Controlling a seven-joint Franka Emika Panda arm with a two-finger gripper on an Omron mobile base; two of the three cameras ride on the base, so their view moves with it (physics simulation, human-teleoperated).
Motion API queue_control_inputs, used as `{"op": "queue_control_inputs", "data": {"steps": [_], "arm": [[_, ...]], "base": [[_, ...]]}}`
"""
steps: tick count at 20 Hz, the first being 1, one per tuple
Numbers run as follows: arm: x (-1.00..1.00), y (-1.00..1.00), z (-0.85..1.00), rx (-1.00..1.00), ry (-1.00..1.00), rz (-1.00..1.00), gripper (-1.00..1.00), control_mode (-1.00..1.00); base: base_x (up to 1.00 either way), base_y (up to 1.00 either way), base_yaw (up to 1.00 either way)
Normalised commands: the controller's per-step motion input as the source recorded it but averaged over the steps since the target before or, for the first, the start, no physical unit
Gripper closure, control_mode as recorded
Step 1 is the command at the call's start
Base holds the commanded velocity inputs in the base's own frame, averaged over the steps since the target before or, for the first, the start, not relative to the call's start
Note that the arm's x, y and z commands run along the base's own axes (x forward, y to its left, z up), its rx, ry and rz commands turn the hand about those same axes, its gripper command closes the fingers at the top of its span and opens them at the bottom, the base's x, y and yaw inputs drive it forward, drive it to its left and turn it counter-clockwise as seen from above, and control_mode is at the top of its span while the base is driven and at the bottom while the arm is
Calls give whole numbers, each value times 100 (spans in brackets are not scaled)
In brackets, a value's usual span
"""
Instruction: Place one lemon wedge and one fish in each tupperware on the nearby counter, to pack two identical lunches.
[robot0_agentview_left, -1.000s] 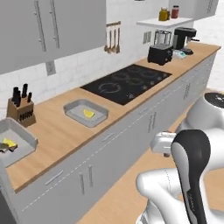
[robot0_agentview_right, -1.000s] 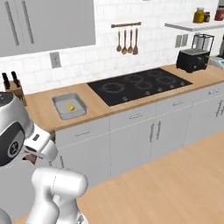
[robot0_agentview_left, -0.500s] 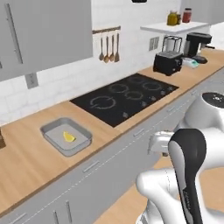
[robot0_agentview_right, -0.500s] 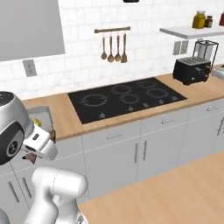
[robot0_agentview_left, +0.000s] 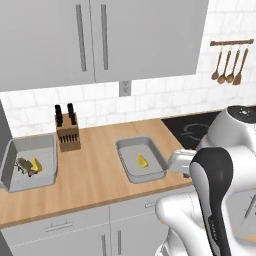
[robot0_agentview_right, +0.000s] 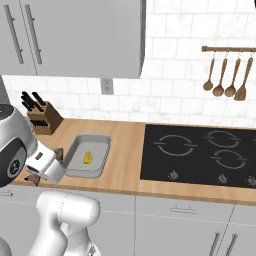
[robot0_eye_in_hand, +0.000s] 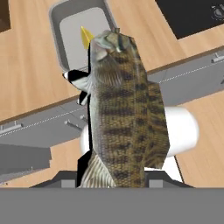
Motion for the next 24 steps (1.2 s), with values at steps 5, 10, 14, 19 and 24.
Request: {"op": "queue_control_inputs", "data": {"steps": [5, 10, 14, 19, 24], "arm": [[0, 0, 0, 0, 0, 0, 100, 100], [0, 0, 0, 0, 0, 0, 100, 100], [93, 0, 0, 0, 4, 6, 100, -100], [100, 0, -8, 0, 11, 11, 100, -100], [100, 4, -25, -1, 26, 9, 100, -100]], "base": [[8, 0, 10], [6, 0, 0], [0, 0, 0], [0, 0, 0], [0, 0, 0]]}}
